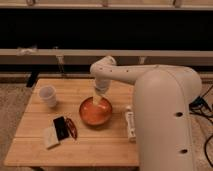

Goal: Pick up the ceramic cup

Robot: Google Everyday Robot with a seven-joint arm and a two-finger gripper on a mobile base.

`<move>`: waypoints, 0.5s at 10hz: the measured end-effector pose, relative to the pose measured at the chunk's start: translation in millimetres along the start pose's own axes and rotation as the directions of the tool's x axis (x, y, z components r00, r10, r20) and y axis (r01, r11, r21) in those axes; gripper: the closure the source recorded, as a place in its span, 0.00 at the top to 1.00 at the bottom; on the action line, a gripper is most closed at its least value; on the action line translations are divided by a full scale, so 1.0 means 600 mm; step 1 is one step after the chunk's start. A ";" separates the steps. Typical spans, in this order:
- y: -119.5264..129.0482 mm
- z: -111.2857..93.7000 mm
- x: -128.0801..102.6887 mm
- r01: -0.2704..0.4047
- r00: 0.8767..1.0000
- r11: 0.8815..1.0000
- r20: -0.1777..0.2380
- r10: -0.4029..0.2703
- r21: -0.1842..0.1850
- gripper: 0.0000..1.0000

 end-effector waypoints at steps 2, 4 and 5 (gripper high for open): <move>-0.004 -0.045 -0.033 0.035 0.999 0.997 -0.002 -0.035 0.067 0.80; 0.006 -0.073 -0.099 0.088 0.996 0.990 -0.005 -0.088 0.111 0.80; 0.011 -0.080 -0.135 0.111 0.994 0.986 -0.004 -0.112 0.123 0.80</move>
